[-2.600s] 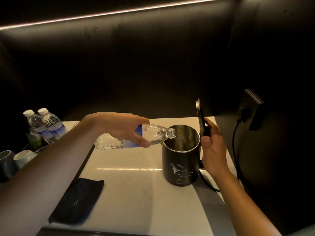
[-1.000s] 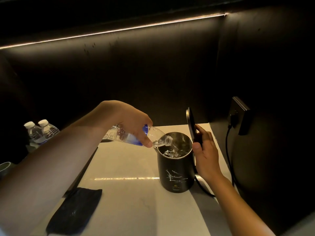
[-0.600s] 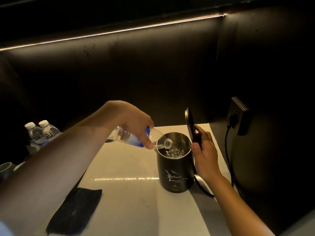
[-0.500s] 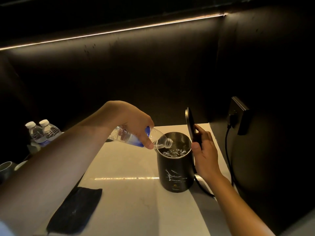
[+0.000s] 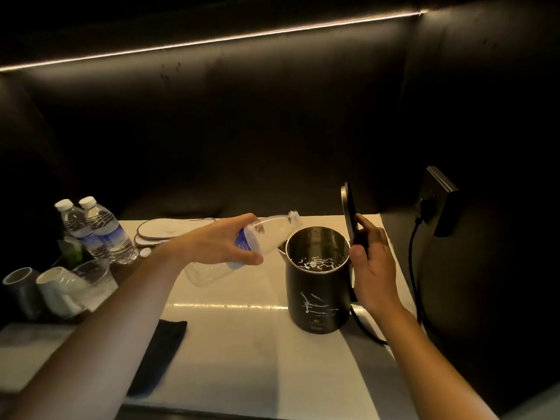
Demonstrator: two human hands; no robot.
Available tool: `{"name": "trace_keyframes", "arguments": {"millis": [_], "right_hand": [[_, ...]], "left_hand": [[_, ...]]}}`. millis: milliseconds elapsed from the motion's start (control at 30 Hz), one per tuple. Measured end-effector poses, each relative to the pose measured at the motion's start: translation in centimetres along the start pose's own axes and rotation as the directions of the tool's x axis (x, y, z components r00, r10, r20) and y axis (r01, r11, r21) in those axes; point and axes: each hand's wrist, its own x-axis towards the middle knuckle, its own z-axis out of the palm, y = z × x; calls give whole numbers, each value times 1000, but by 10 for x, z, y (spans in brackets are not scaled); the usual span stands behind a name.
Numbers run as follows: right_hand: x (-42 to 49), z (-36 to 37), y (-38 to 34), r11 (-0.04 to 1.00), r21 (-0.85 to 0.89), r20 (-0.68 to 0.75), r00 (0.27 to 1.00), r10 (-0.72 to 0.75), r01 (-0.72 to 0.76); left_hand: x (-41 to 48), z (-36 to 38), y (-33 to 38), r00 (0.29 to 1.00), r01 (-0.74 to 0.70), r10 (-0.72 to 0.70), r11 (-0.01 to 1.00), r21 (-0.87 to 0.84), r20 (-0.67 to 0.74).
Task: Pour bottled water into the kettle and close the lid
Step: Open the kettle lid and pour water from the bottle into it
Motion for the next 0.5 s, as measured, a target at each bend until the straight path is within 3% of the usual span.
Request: {"name": "trace_keyframes", "arguments": {"millis": [133,267,367,500], "right_hand": [[-1,0,0,1000,7,-14,1000,-1,1],[-1,1,0,1000,4,-13,1000,9,-9],[-1,2,-1,1000,13,-10,1000,8,-8],[0,2,0,1000,5,-11,1000,12,-12]], "left_hand": [[-9,31,-38,975,-74,6,951,-300,-223],[-7,63,-59,857,-152,-159,832,-534,-491],[-4,81,-70,795,-117,-289,790,-602,-533],[-3,100,-83,780,-84,-359,752,-654,-513]]}}
